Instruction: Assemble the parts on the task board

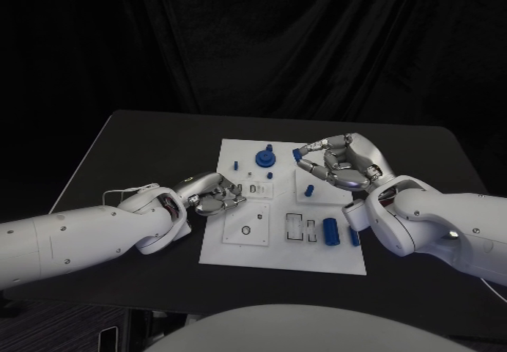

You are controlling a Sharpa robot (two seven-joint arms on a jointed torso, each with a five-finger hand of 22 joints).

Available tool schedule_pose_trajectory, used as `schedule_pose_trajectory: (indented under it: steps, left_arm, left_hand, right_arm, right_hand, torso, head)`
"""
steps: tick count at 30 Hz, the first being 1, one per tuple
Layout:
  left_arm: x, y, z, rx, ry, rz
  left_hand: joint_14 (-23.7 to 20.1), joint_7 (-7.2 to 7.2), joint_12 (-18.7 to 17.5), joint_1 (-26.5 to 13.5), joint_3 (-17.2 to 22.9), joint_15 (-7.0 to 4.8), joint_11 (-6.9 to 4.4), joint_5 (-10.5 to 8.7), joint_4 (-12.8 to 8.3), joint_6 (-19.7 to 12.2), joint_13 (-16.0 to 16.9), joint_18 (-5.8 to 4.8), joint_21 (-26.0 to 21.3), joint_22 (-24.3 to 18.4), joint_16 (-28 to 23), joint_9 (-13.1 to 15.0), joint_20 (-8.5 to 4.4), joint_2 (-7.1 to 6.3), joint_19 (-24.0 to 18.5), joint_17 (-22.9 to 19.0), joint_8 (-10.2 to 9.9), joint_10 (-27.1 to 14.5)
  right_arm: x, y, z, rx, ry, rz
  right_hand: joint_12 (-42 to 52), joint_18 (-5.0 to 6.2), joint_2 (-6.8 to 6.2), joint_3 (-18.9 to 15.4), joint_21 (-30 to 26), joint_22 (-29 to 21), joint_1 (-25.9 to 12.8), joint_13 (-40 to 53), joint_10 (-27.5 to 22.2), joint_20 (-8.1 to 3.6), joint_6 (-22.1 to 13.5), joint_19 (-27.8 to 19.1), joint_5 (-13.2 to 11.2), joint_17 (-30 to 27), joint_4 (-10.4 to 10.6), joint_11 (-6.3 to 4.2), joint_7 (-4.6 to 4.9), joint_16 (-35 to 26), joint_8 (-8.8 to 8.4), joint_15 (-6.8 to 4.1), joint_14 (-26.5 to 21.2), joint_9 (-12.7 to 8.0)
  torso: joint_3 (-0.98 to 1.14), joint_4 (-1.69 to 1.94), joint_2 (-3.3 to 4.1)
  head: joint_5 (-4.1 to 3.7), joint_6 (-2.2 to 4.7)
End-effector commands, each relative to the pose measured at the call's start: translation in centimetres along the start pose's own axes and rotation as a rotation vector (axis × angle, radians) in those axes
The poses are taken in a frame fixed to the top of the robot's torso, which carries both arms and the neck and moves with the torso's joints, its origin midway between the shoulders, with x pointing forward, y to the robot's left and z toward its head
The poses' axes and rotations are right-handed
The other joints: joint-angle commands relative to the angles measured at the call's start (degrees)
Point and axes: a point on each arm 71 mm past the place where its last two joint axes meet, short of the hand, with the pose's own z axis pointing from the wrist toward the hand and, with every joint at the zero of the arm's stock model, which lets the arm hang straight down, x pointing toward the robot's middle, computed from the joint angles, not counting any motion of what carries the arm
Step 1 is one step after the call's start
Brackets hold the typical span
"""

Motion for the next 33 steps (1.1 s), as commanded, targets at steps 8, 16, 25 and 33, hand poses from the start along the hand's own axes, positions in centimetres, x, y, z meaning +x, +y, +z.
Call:
schedule_pose_trajectory:
  steps: [8,16,25,33]
  left_arm:
    - [-0.4,0.1,-0.1,0.022,-0.03,-0.344]
    - [-0.5,0.4,0.0,0.058,0.003,-0.538]
    - [-0.2,0.7,0.1,0.026,0.056,-0.586]
    - [-2.0,1.8,0.4,-0.001,-0.042,-0.283]
  left_hand:
    - [6.0,0.03,0.2,-3.0,-2.5,0.39,0.3,1.8,0.6,0.9,15.0,0.68,0.2,9.0,0.2,-1.7,0.47,1.43,-0.1,15.1,-0.1,5.9]
    - [6.0,0.21,0.2,-4.9,-5.2,0.7,0.55,-0.41,0.6,0.6,15.0,0.55,0.8,9.1,0.2,-3.1,0.72,3.0,-0.3,15.1,0.0,5.9]
    - [6.0,0.55,0.2,3.2,-6.7,0.9,0.79,0.53,-3.7,-1.4,15.0,-0.02,4.2,10.0,0.2,-4.8,0.99,2.94,1.3,15.1,0.1,5.9]
    - [6.0,0.23,0.2,8.8,-4.0,0.55,0.43,-0.77,-6.3,-0.8,15.0,-0.61,7.4,10.7,0.2,-5.2,0.68,2.75,3.5,15.1,1.4,5.9]
  right_arm:
    - [0.4,0.1,0.8,-0.159,0.105,-0.429]
    - [1.1,0.1,1.2,-0.255,0.172,-0.663]
    - [1.7,0.1,1.5,-0.303,0.207,-0.786]
    - [1.6,-0.3,1.8,-0.296,0.208,-0.811]
  right_hand:
    - [0.4,-0.24,0.02,-0.1,0.7,13.6,1.0,14.8,5.8,-0.19,3.2,4.2,0.4,13.4,-0.3,-0.02,-3.28,0.6,0.42,-0.22,5.7,2.2]
    - [0.5,-0.29,-0.12,-0.3,0.9,13.7,1.1,15.0,5.9,-0.16,3.3,4.3,0.0,13.5,-0.3,0.0,-3.26,0.7,0.46,-0.19,5.7,2.3]
    - [0.5,-0.33,-0.12,-0.3,1.0,13.7,1.3,15.1,5.9,-0.15,3.4,4.4,-0.3,13.7,-0.4,0.0,-3.28,0.8,0.48,-0.18,5.7,2.3]
    - [0.5,-0.34,-0.1,-0.5,1.1,13.8,1.3,15.1,5.9,-0.13,3.3,4.4,-0.7,13.7,-0.3,0.02,-3.24,0.8,0.42,-0.16,5.7,2.3]
  torso:
    - [0.03,-0.04,-0.02]
    - [-0.07,-0.05,-0.31]
    - [0.08,-0.22,-0.55]
    - [0.18,-0.1,-0.49]
  head:
    - [0.06,0.0]
    - [0.15,0.0]
    - [0.53,0.0]
    - [0.15,0.0]
